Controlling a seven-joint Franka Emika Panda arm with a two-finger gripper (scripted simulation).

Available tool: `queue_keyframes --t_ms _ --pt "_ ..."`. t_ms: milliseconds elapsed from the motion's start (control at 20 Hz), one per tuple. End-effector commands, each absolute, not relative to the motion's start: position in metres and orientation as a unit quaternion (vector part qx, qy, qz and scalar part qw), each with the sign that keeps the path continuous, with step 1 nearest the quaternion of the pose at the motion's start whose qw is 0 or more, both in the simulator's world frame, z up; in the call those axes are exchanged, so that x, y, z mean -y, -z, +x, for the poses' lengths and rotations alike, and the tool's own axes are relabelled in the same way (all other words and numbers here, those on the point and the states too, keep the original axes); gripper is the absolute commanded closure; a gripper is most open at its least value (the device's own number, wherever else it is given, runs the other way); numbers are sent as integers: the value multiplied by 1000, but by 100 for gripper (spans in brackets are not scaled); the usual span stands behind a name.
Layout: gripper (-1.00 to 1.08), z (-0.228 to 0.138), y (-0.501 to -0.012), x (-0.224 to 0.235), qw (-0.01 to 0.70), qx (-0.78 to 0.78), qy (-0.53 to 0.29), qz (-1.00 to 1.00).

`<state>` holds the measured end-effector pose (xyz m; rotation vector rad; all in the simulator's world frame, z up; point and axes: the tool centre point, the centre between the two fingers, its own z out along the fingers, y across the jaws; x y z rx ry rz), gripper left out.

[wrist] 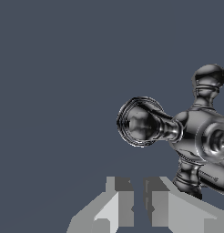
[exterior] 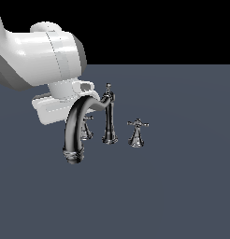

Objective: Turn on the faucet by rotating a designated handle.

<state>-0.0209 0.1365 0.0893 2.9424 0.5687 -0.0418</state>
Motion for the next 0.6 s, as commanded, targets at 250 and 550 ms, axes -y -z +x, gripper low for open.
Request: queue_keyframes --t_ms 250,550 --pt "-43 15 -72 -4 162 -172 63 970" --pt "-54 39 -84 -18 180 -256 21 950"
